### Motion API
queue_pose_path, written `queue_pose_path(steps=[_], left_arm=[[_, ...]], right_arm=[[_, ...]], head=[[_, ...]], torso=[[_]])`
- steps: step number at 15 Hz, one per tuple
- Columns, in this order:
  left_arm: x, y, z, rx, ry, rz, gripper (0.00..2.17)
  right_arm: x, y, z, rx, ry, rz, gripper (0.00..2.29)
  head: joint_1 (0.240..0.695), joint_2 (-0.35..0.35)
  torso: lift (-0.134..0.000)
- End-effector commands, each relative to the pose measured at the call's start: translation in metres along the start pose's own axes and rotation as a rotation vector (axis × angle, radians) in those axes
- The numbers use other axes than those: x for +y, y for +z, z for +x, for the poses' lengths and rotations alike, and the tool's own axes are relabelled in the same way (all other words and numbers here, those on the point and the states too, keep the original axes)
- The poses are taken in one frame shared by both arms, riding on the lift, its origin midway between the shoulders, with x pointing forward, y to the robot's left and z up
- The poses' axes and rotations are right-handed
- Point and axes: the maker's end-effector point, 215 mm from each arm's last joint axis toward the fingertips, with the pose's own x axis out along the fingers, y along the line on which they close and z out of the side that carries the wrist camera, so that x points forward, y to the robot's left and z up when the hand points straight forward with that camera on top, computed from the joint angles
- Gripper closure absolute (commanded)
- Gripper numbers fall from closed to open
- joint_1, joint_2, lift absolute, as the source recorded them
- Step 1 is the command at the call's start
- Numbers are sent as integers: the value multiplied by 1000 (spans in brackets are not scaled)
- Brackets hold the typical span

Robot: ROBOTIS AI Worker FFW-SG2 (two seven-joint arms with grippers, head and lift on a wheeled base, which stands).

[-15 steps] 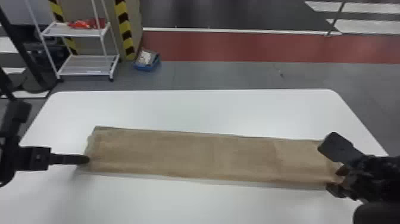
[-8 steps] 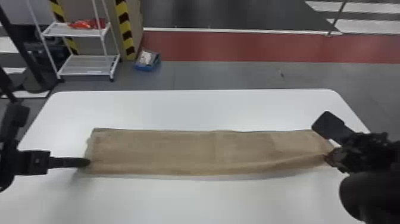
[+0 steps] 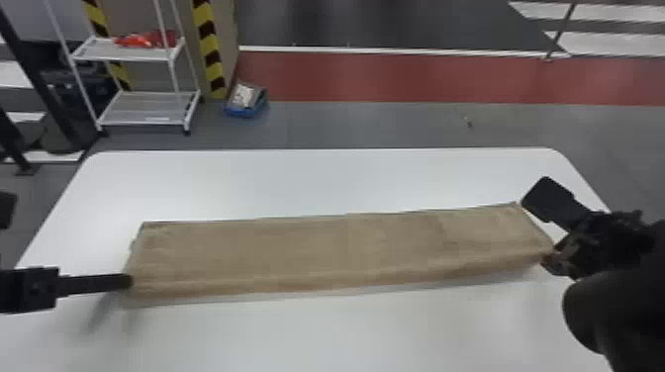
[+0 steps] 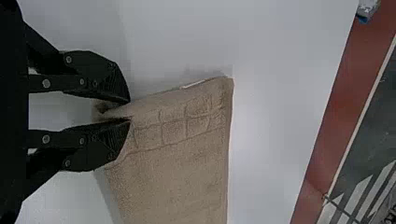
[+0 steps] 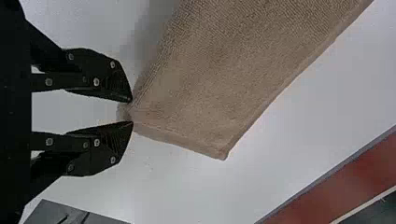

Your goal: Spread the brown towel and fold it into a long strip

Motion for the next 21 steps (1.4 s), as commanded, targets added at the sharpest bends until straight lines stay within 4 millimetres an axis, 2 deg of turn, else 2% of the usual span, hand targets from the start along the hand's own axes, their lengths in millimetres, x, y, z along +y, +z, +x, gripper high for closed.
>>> queue_pose_path(steps=[1, 3, 5, 7, 8, 9, 11, 14, 15, 16, 17, 18, 20, 21], left_arm=[[4, 11, -11, -53, 0, -16, 29], [11, 23, -23, -103, 8, -24, 46], [2, 51, -34, -219, -20, 0, 49], [-4, 79, -38, -409, -31, 74, 46], [-4, 78, -37, -455, -27, 52, 46], [-10, 80, -33, -505, -40, 33, 46], [-7, 87, -34, -621, 1, 24, 46], [-10, 91, -37, -791, 122, 104, 49], [-15, 96, -44, -878, 166, 159, 49], [-17, 94, -42, -913, 185, 177, 49], [-17, 86, -29, -892, 186, 165, 49], [-17, 76, -19, -867, 194, 166, 49], [-21, 66, -23, -876, 226, 191, 53], [-23, 63, -25, -867, 246, 218, 53]], right_arm=[[-2, -9, -17, -30, 9, 49, 29], [-1, -13, -37, -79, 26, 144, 53], [5, -14, -51, -133, 54, 293, 60], [19, 0, -67, -225, 96, 552, 60], [28, 3, -71, -242, 88, 635, 60], [39, 15, -78, -276, 81, 695, 60], [63, 34, -83, -314, 77, 790, 63], [70, 39, -81, -355, -17, 739, 80], [71, 44, -79, -391, -33, 723, 83], [66, 61, -83, -486, -65, 690, 90], [57, 83, -93, -612, -121, 644, 90], [57, 103, -103, -730, -153, 604, 93], [72, 124, -123, -925, -173, 567, 97], [86, 122, -122, -948, -193, 562, 100]], head=[[695, -35], [695, -27], [695, -18], [695, -7], [695, -2], [695, 5], [695, 21], [695, 73], [695, 80], [695, 91], [695, 95], [695, 97], [695, 106], [695, 119]], torso=[[-125], [-125], [-125], [-125], [-125], [-125], [-125], [-125], [-125], [-125], [-125], [-125], [-125], [-125]])
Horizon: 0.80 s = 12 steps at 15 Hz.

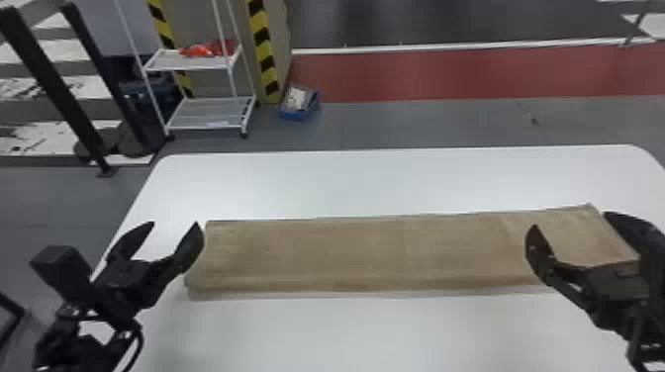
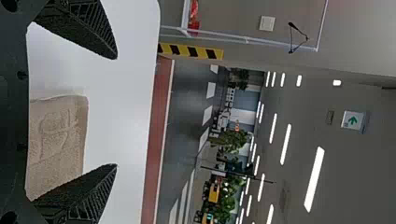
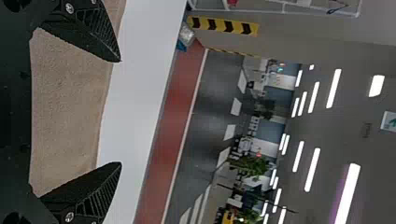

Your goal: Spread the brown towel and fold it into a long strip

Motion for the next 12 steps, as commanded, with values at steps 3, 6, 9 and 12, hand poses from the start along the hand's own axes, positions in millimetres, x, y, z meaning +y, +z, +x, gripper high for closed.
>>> queue_pose_path(steps=[3, 6, 9, 12], left_arm=[[-4, 1, -21, 14, 33, 98, 53], [-7, 2, -31, 19, 42, 119, 49], [-14, -6, -34, 32, 25, 77, 53], [-12, -9, -36, 40, 31, 59, 53]], right_arm=[[48, -9, -22, -141, 28, 10, 113], [65, -6, -33, -172, 16, 39, 113], [53, 11, -40, -240, -39, 112, 127], [53, 1, -38, -202, -51, 128, 130]], head=[[695, 167], [695, 202], [695, 220], [695, 209]], torso=[[-125], [-125], [-125], [-125]])
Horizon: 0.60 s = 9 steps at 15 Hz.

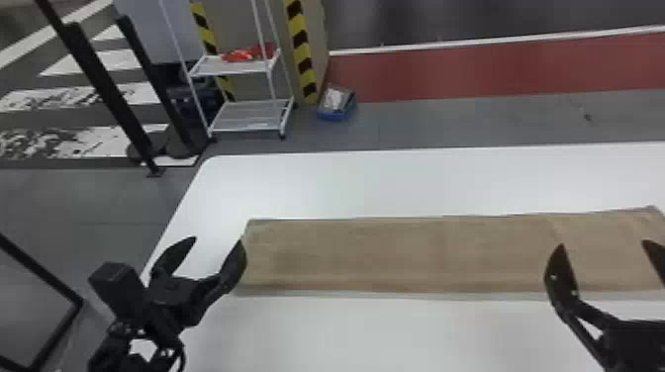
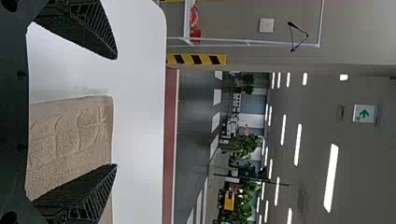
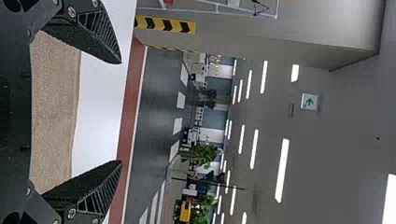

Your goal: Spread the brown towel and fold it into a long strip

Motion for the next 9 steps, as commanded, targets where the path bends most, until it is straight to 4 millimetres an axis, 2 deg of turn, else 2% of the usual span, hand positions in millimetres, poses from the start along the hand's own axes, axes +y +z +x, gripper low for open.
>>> queue_pose_path(steps=[1, 4, 6, 9], left_arm=[[2, 0, -1, -4, 4, -31, 53], [8, 4, -1, -19, 36, -28, 49], [12, 16, 2, -61, 54, -13, 53], [4, 19, 6, -77, 41, 11, 53]], right_arm=[[3, -17, 1, 63, -9, 25, 130], [7, -37, 4, 141, -11, 53, 130], [13, -32, 7, 130, -2, 59, 130], [16, -25, 9, 109, 5, 62, 130]], head=[[695, 207], [695, 210], [695, 216], [695, 226]], torso=[[-125], [-125], [-125], [-125]])
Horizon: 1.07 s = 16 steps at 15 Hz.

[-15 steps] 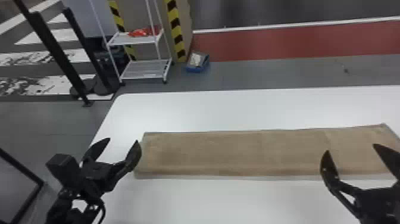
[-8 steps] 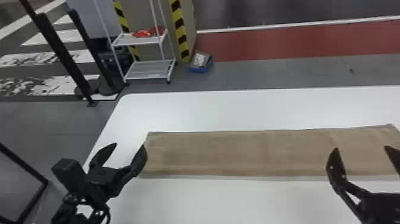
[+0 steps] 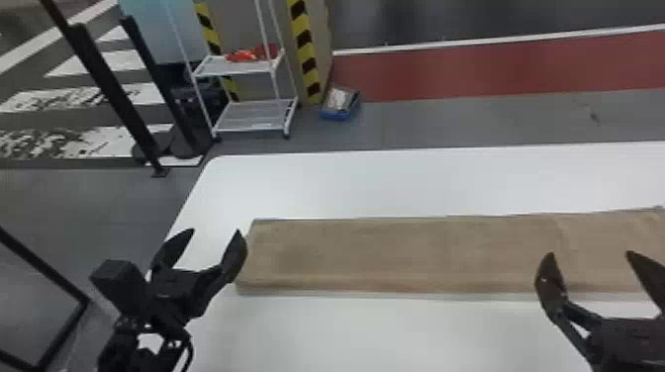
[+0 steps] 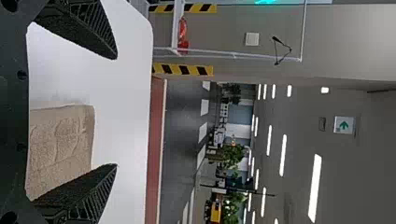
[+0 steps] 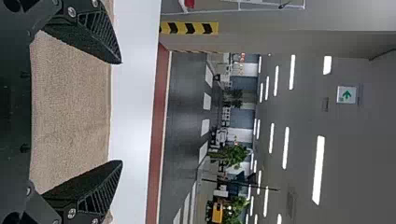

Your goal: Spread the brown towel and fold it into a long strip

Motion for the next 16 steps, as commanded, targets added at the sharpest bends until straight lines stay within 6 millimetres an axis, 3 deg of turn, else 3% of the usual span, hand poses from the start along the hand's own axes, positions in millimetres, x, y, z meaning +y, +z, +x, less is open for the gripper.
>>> queue_pose_path(steps=[1, 16], left_arm=[[-3, 2, 4, -11, -7, 10, 53], [-30, -7, 13, 4, -51, 30, 49]], right_arm=[[4, 5, 1, -12, 3, 9, 130], [2, 7, 0, -23, -12, 8, 134]], head=[[695, 224], [695, 189]], torso=[[-125], [-125]])
